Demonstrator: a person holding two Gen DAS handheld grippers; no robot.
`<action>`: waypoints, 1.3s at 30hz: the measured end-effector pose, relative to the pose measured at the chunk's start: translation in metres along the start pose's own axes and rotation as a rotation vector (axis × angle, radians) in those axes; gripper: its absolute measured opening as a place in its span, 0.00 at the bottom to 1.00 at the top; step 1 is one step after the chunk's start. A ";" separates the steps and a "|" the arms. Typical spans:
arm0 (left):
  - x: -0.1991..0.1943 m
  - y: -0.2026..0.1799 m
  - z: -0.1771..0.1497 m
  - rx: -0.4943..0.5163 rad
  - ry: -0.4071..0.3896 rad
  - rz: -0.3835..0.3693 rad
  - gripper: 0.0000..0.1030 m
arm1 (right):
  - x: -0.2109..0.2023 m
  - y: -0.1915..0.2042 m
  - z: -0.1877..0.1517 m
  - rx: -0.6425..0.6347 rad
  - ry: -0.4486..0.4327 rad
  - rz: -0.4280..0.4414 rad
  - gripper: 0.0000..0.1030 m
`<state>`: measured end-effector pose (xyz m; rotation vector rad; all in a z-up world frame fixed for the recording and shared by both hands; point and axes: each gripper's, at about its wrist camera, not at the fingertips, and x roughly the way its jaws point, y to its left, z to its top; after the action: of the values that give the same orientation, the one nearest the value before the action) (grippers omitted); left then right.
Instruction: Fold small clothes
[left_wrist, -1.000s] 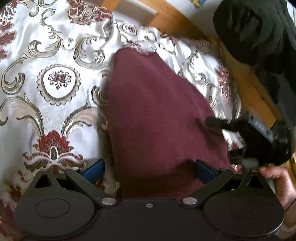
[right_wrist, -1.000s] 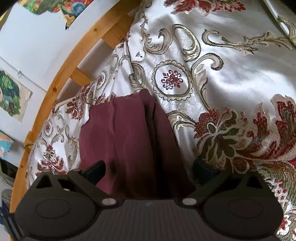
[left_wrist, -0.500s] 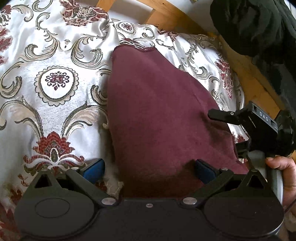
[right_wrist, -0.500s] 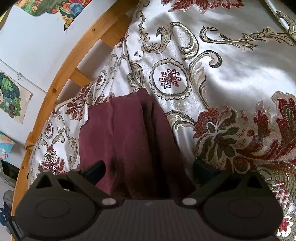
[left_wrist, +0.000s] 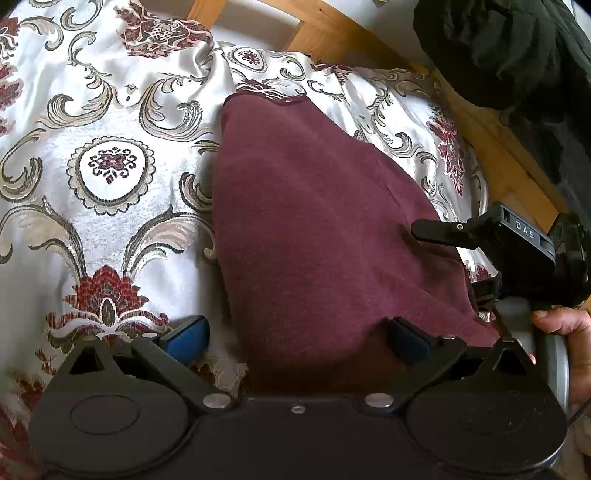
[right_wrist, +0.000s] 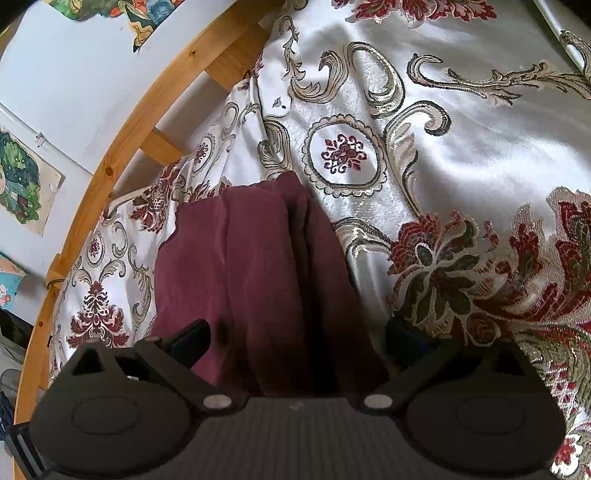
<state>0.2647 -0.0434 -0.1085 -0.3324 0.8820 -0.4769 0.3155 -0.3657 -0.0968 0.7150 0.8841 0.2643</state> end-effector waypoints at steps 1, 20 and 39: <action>0.000 0.000 0.000 0.000 -0.001 0.000 1.00 | 0.000 0.000 0.000 -0.003 0.001 -0.001 1.00; -0.003 0.011 0.007 -0.130 0.013 -0.046 0.99 | -0.004 0.006 -0.006 0.036 0.011 0.011 1.00; 0.003 0.028 0.009 -0.390 0.079 -0.199 0.95 | -0.005 0.032 -0.022 -0.013 -0.035 -0.154 0.72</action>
<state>0.2811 -0.0200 -0.1179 -0.7673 1.0241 -0.5031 0.2979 -0.3349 -0.0819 0.6340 0.8989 0.1197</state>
